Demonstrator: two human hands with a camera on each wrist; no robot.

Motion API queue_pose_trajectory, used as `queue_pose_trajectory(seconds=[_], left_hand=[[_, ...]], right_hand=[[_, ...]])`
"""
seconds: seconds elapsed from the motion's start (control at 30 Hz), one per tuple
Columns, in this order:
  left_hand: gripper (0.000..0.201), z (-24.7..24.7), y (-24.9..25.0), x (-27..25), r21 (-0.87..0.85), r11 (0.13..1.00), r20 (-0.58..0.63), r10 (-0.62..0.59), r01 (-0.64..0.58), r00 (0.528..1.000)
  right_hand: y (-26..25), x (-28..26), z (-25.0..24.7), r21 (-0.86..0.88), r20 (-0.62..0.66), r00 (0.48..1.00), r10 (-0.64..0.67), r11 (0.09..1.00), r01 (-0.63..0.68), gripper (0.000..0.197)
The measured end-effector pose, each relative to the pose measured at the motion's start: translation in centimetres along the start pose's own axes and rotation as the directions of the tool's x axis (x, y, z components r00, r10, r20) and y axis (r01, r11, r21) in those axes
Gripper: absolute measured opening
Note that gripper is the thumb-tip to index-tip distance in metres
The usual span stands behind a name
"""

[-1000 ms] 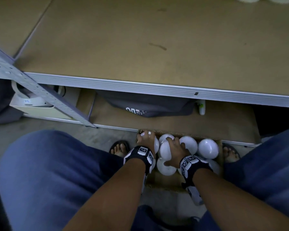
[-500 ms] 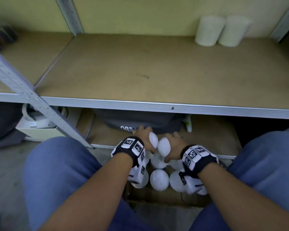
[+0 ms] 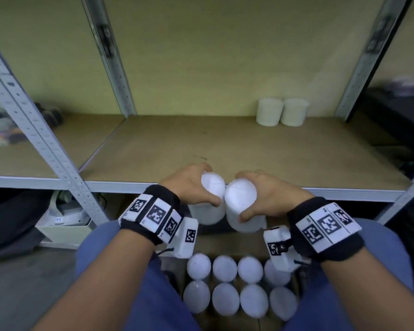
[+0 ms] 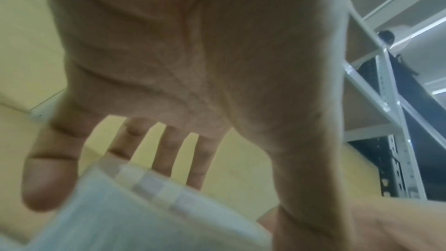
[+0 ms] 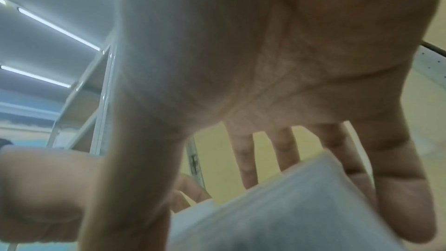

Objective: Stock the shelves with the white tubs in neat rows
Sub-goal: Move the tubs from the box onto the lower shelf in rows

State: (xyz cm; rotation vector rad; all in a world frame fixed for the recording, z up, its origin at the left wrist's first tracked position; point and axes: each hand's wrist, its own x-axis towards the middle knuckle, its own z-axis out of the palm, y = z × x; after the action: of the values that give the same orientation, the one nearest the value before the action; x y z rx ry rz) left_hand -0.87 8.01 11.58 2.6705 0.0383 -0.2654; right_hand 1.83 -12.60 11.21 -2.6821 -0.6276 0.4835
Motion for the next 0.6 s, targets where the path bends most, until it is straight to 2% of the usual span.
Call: queue_pose_trajectory(seconds=[0.13,0.3,0.47,0.6], left_hand=[[0.082,-2.7,1.5,0.6,-0.051,0.998,-0.116,0.034,-0.040,0.993],[0.082,-3.9,2.8,3.2,-0.062,0.997,-0.216,0.027,-0.041,0.976],[0.073,-3.5,3.4,6.6,-0.059,0.998,-0.254,0.001,-0.016,0.967],[0.076,-2.9,3.1,8.4,-0.055,0.998,-0.211,-0.036,0.025,0.977]], right_hand=[[-0.4,-0.1,-3.4,0.054,-0.129,0.991,-0.025,0.998,0.032,0.094],[0.2,2.2,-5.7,0.074,-0.223,0.975,0.026,0.997,-0.009,0.093],[1.0,5.8,-6.0,0.120,-0.234,0.969,0.078,0.992,-0.050,0.089],[2.0,7.8,-5.3,0.168,-0.203,0.973,0.107,0.983,-0.073,0.092]])
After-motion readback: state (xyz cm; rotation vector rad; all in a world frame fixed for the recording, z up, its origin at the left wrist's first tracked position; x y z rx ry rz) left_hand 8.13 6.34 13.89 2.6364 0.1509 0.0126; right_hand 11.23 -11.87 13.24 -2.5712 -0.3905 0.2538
